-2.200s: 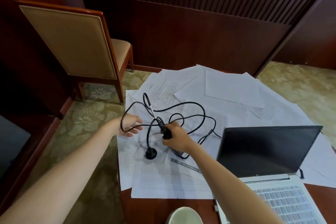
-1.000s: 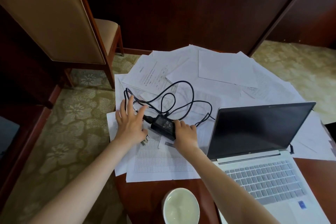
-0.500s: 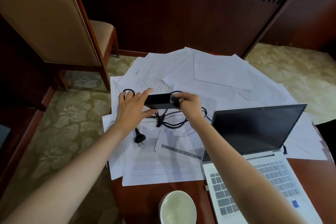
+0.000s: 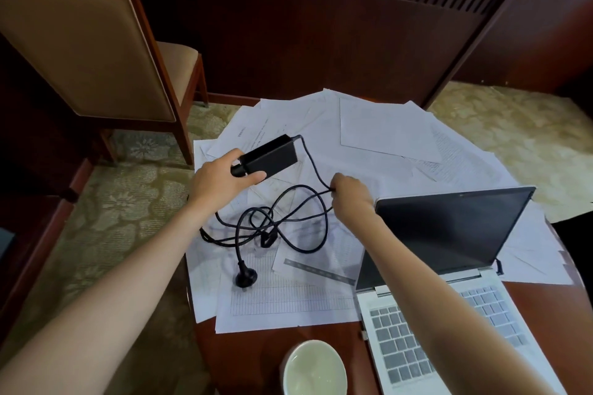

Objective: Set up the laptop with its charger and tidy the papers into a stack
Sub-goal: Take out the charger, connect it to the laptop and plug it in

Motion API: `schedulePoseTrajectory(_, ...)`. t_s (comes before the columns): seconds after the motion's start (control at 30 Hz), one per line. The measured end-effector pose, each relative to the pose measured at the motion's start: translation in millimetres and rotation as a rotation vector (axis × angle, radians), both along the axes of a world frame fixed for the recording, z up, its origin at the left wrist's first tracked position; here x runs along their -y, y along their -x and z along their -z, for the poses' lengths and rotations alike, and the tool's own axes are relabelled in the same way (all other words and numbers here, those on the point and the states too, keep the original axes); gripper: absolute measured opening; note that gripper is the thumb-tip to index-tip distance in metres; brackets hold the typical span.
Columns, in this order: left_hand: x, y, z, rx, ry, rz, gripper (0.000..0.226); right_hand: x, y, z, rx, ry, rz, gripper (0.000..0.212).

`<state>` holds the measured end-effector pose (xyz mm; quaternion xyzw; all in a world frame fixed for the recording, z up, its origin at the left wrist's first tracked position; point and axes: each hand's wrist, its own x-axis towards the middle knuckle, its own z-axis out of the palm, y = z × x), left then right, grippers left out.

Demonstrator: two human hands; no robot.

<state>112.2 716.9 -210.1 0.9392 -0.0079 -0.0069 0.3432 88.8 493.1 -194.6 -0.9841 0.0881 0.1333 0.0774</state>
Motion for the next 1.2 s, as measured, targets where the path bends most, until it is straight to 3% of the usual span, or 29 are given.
schedulePoseTrajectory(0.23,-9.9,-12.4,-10.9,-0.140,0.111,0.027,0.037,-8.9,-6.1,-1.8,0.210,-0.165,-0.047,0.029)
schedulePoseTrajectory(0.37,-8.7,-14.6,-5.4,-0.271,0.192,0.026,0.038,-28.3,1.0,9.8,0.298,-0.335,0.071,0.028)
schedulePoseTrajectory(0.6,-19.5,-11.3,17.4,-0.398,0.179,-0.048,0.047,-29.9,21.5,35.7,0.143,-0.375,0.088,0.024)
schedulePoseTrajectory(0.7,-20.8,-7.2,27.4,-0.401,0.141,-0.060,0.038,-34.4,35.9,36.8,-0.091,-0.323,-0.219,0.031)
schedulePoseTrajectory(0.77,-21.1,-5.9,33.3,-0.403,0.139,-0.066,0.029,-42.5,47.0,41.7,-0.145,-0.283,-0.435,0.036)
schedulePoseTrajectory(0.9,-21.3,-3.1,36.2,-0.388,0.140,-0.072,0.022,-56.8,56.7,50.7,0.206,-0.143,-0.499,0.039)
schedulePoseTrajectory(1.0,-22.6,0.4,35.4,-0.369,0.169,-0.089,0.020,-63.7,62.5,66.0,0.435,-0.072,-0.813,0.059)
schedulePoseTrajectory(1.1,-26.3,5.5,34.0,-0.360,0.190,-0.092,0.021,-72.1,66.8,72.2,0.478,0.021,-1.053,0.042)
schedulePoseTrajectory(1.2,-30.9,16.0,28.7,-0.339,0.024,0.003,0.026,-78.4,54.7,72.7,0.609,-0.090,-0.976,0.030)
